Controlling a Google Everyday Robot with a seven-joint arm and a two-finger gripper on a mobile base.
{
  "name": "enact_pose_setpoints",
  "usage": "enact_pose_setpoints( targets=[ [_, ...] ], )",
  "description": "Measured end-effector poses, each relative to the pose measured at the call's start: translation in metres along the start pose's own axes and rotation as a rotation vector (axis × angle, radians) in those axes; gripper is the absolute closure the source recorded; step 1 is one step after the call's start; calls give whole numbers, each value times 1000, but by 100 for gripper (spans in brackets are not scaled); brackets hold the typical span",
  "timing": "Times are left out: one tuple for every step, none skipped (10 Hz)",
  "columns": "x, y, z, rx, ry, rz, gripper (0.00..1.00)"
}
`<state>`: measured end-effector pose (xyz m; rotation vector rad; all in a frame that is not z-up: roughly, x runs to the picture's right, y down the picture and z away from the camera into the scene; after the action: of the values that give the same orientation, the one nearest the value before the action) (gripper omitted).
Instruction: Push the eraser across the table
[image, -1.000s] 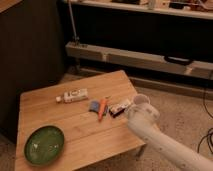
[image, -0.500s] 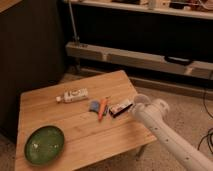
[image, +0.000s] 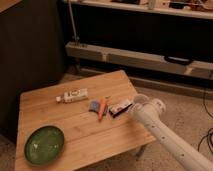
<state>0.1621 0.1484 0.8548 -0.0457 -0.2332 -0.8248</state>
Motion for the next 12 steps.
enact_pose_setpoints(
  targets=[
    [-2, -2, 3, 19, -5, -17, 100],
    [-4, -6, 6, 29, -10, -38, 100],
    [-9, -15, 12, 32, -20, -62, 100],
    [-10, -22, 18, 30, -22, -82, 100],
    [-12, -31, 23, 28, -24, -100, 100],
    [-13, -38, 29, 23, -22, -121, 100],
    [-11, -40, 32, 16, -17, -130, 100],
    [-12, -45, 37, 12, -16, -142, 100],
    [-13, -49, 41, 7, -12, -152, 100],
    [-12, -50, 44, 3, -1, -151, 100],
    [-11, -52, 47, 3, 13, -152, 100],
    [-10, -55, 50, 5, 29, -154, 100]
  ],
)
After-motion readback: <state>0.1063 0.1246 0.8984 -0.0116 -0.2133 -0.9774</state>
